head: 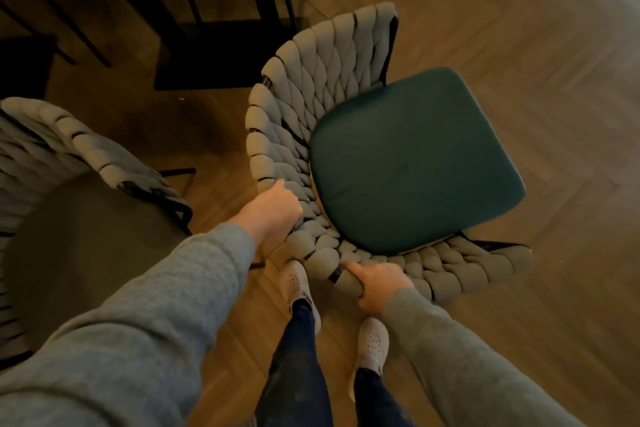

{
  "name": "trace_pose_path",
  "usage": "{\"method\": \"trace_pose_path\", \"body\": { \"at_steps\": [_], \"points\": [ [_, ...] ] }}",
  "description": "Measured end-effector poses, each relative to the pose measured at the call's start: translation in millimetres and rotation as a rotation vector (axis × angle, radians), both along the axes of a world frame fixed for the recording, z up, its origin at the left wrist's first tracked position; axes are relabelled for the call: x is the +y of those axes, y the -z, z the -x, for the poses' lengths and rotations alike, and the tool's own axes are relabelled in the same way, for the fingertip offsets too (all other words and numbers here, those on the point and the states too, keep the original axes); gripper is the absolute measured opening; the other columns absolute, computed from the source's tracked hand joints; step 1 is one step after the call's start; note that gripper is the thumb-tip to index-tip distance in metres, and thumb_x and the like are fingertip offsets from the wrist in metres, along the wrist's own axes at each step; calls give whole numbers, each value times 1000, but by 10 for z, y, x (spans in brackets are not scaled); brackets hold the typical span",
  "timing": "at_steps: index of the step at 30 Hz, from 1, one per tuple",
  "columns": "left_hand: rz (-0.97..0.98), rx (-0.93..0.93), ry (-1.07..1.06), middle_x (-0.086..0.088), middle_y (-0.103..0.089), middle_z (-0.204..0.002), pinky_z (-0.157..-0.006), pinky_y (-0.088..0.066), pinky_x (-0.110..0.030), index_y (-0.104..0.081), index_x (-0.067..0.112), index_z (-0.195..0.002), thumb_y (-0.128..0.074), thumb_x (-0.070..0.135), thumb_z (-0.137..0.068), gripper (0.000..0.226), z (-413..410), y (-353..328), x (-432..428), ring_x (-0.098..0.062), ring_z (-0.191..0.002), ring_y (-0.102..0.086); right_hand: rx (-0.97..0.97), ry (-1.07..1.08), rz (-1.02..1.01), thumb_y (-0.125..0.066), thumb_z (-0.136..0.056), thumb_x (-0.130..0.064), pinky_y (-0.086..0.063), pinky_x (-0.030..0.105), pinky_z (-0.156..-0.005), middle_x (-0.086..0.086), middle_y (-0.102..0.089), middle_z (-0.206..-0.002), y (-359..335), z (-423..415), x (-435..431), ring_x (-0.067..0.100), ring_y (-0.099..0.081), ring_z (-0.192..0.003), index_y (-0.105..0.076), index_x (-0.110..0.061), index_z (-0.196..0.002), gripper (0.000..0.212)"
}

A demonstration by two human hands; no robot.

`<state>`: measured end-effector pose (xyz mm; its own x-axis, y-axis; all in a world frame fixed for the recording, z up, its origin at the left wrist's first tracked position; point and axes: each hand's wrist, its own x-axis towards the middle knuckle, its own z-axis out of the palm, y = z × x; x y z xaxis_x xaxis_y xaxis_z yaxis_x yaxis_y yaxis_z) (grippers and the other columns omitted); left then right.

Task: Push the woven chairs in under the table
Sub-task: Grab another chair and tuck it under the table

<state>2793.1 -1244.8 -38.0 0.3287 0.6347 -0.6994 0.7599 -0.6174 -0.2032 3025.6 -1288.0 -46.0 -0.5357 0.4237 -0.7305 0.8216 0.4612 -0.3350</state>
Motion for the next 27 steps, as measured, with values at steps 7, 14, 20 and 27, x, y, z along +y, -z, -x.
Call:
{"method": "trace_pose_path", "body": {
  "at_steps": [7, 14, 20, 27],
  "points": [
    [5, -33, -152, -1, -64, -93, -108, -31, -52, -63, 21, -100, -53, 28, -88, 17, 38, -76, 99, -23, -99, -60, 15, -14, -21, -55, -93, -28, -45, 36, -101, -2, -59, -125, -1, -15, 364, 20, -56, -112, -25, -43, -148, 64],
    [30, -32, -299, 1, -63, -90, -104, -29, -53, -64, 25, -95, -54, 31, -85, 16, 78, -24, -56, -23, -97, -60, 20, -100, -39, -57, -92, -31, -46, 40, -99, -5, -61, -118, 8, -13, 511, 18, -56, -108, -30, -46, -145, 61],
    [21, -58, -493, 0, -65, -97, -107, -29, -53, -63, 22, -103, -53, 33, -89, 20, -69, -63, -487, -24, -103, -59, 9, -235, -62, -63, -86, -37, -47, 44, -97, -9, -62, -113, 84, -106, 528, 20, -59, -105, -38, -50, -133, 55],
    [15, -116, -718, 0, -62, -99, -105, -30, -52, -61, 23, -102, -57, 38, -87, 21, -645, -30, -898, -25, -102, -58, -144, -354, -131, -63, -89, -32, -42, 43, -102, -3, -60, -119, 81, -454, 524, 23, -57, -112, -39, -44, -133, 52]
  ]
}}
